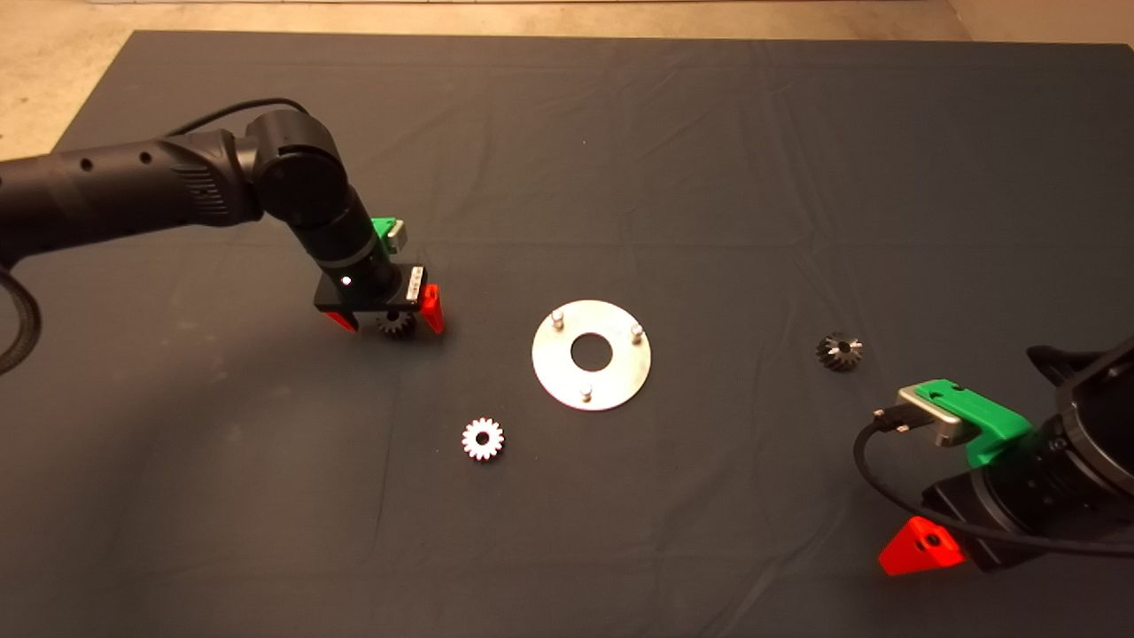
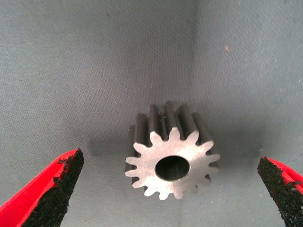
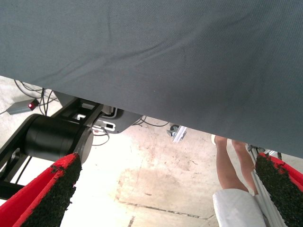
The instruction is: Install three planetary gears onto the carrier pins
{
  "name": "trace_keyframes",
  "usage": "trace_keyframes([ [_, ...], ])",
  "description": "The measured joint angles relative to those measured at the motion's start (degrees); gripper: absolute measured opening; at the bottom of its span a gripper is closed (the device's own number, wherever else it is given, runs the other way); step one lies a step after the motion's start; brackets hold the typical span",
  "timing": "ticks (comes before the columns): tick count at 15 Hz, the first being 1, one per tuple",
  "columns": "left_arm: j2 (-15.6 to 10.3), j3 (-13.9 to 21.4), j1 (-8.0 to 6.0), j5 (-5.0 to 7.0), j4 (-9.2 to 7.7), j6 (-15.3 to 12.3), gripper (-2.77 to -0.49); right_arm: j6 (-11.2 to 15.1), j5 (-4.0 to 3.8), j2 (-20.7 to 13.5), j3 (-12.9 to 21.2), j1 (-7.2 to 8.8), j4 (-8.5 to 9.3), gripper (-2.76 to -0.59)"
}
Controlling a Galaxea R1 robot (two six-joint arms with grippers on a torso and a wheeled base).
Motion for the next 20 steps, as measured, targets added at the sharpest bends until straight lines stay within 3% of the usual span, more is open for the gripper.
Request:
trace_keyframes([
  [6,-0.02,0.00,-0.02,-0.07,-0.06,1.65,-0.88,0.00,0.00,0.02,-0.02,0.00,0.00,-0.63],
  [8,-0.02,0.00,0.00,-0.66,-0.06,1.65,-1.03,0.00,0.00,0.05,0.01,0.00,0.01,-0.63],
  [11,0.00,-0.17,-0.02,-0.71,-0.06,1.65,-1.05,0.00,0.00,0.12,0.01,0.00,0.02,-0.63],
  [14,0.46,-1.95,-0.02,-0.68,-0.09,2.17,-1.18,0.00,0.00,0.15,0.01,0.00,0.02,-0.63],
  [20,0.79,-1.99,-0.02,-0.72,-0.09,2.50,-1.46,0.00,0.00,0.15,0.01,0.00,0.01,-0.63],
])
